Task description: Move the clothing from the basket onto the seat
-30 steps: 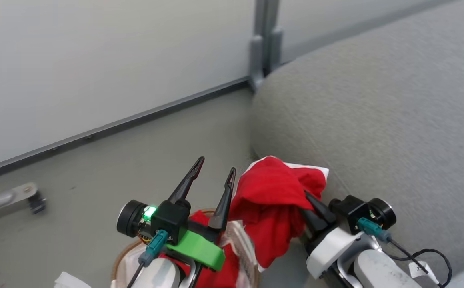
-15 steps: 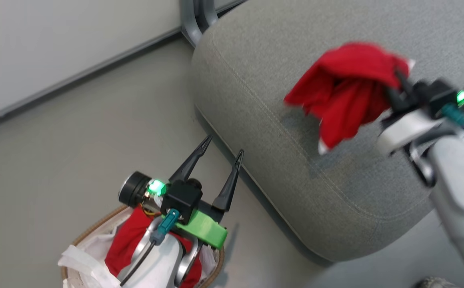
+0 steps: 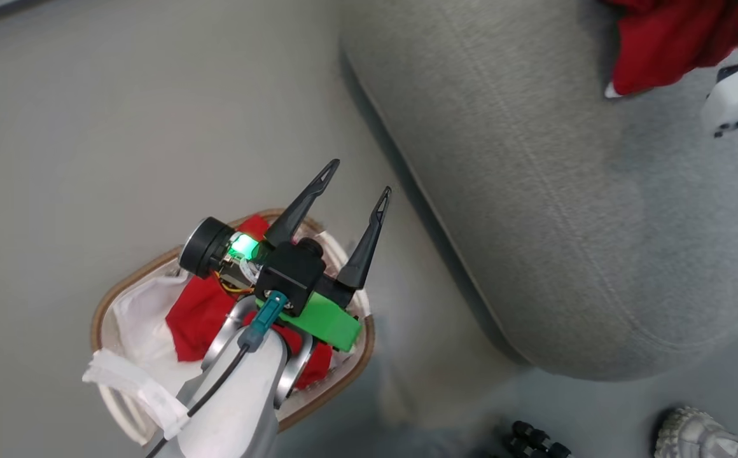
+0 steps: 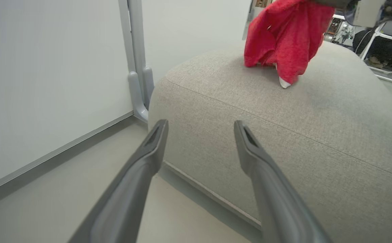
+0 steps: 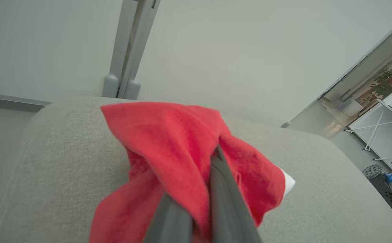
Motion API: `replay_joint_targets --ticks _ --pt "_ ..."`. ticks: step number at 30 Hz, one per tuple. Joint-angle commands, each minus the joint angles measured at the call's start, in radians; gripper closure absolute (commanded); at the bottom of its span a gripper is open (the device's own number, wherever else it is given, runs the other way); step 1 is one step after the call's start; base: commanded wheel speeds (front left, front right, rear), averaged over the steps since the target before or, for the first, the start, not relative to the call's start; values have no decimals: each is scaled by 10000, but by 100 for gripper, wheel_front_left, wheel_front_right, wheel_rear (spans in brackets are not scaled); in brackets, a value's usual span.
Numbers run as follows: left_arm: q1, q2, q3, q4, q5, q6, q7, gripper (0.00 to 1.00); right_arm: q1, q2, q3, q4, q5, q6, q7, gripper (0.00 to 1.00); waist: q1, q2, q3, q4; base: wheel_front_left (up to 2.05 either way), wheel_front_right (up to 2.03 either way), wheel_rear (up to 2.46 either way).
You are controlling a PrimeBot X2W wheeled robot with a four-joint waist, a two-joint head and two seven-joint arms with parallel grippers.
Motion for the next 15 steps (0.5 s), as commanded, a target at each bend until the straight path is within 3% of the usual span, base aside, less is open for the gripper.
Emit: replay_joint_targets --ticks 1,2,3,4,10,15 --pt "-213 40 57 37 -54 -46 -8 0 306 122 -73 259 -183 -14 -21 100 -2 -1 844 989 0 0 0" --pt "-232 28 88 58 -74 -48 -8 0 461 209 -149 434 -252 -14 -21 96 -2 -1 808 1031 0 0 0" --pt "-242 20 102 68 -73 -49 -8 0 587 302 -257 536 -271 -15 -21 67 -2 -1 773 1055 0 0 0" --pt "-228 12 179 56 -97 -34 -8 0 771 417 -398 635 -298 -15 -21 0 -2 -1 702 1070 0 0 0" --pt "285 -5 524 213 -135 11 -8 0 2182 887 -872 453 -426 -15 -21 0 -2 -1 25 1017 0 0 0" --pt "891 3 1052 201 -310 115 -8 0 3509 1011 -649 -191 -278 -14 -21 0 -2 -1 -862 929 0 0 0"
